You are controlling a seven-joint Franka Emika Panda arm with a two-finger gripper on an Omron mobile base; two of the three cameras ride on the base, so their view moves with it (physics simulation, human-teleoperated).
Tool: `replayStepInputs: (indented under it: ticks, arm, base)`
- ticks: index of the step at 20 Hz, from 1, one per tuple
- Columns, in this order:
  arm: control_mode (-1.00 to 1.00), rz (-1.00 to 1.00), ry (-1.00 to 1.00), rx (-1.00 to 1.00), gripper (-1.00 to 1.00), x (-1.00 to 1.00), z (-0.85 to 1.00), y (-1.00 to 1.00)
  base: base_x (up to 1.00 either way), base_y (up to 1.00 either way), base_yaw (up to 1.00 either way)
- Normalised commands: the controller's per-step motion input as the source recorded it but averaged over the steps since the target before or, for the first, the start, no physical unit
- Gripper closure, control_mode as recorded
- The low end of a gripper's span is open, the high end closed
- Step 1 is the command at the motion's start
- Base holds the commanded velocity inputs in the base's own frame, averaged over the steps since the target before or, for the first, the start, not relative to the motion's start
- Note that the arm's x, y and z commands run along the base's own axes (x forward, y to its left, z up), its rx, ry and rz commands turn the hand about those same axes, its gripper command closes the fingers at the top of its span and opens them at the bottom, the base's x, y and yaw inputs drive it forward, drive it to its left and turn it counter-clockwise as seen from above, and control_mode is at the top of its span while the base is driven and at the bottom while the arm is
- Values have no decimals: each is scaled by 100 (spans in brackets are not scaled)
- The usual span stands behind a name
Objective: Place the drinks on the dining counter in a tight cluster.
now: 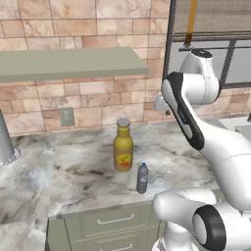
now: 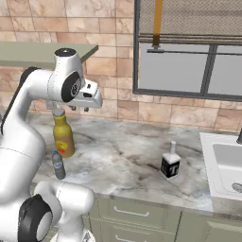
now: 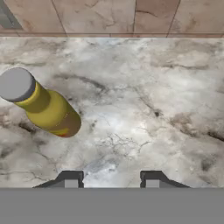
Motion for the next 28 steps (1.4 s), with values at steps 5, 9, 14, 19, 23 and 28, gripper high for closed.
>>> replayStepInputs:
  ticks: [5, 9, 14, 19, 23, 28]
  arm:
    - [-100, 2, -11, 0, -100, -39, 1, 10]
    - [-100, 21, -21, 3, -100, -16, -7, 25]
    - [-100, 44, -35, 10, -100, 0, -39, 23]
    - [-100, 55, -46, 13, -100, 9, -45, 2]
    - [-100, 65, -29, 6, -100, 1, -27, 5]
    - [-100, 55, -20, 15, -100, -1, -12, -11]
  base:
    - [0, 0, 0]
    - [0, 0, 0]
    - [0, 0, 0]
    - [0, 0, 0]
    - [0, 0, 0]
    - [0, 0, 0]
